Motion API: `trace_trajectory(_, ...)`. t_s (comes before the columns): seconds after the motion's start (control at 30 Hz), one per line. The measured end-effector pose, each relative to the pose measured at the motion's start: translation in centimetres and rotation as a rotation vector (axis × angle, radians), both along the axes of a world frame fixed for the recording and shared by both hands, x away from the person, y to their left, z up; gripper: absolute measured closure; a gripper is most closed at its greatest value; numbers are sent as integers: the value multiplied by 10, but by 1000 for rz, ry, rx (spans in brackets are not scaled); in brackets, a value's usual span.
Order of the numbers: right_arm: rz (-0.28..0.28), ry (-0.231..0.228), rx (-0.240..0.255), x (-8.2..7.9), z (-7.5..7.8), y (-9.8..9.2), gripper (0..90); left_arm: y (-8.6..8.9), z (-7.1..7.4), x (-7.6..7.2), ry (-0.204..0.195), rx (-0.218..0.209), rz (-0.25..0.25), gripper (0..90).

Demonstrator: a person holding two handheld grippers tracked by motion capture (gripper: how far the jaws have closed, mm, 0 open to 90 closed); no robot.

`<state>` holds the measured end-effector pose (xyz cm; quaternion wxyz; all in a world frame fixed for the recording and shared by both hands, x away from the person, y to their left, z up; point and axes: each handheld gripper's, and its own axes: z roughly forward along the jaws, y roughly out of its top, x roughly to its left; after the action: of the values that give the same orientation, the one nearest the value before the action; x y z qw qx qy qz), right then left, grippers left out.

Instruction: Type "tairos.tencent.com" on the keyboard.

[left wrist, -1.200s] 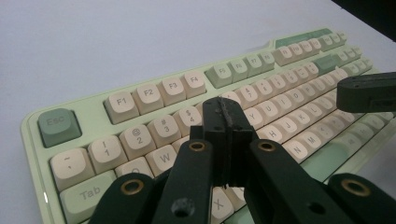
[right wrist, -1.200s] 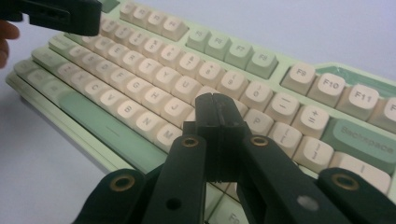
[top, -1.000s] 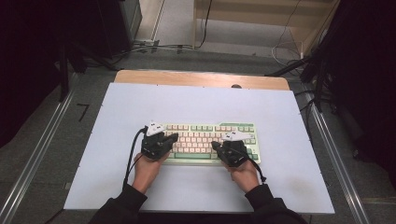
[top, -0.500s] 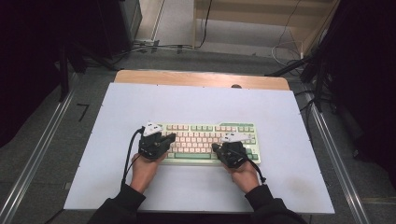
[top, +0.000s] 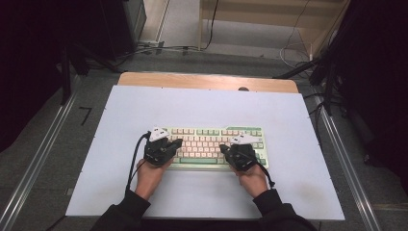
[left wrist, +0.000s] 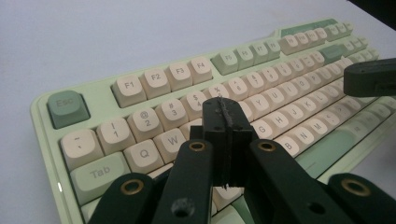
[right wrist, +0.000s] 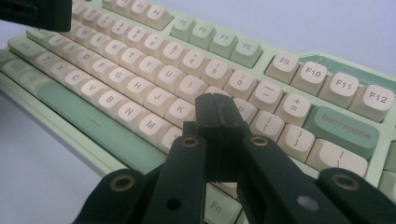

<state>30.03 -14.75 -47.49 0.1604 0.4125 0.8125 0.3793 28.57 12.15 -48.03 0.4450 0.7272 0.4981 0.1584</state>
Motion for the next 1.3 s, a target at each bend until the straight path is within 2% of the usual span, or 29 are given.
trace_trajectory(0.27, -3, -11, 5, 1, 0, 0, 874, -3, -1, -3, 2, 3, -10, 900)
trace_trajectory(0.73, -7, -29, 19, 3, 1, 6, 874, -11, -5, -8, 26, 18, -59, 900)
trace_trajectory(1.3, -12, -27, 39, 9, 2, 11, 874, -16, -10, -8, 48, 40, -79, 900)
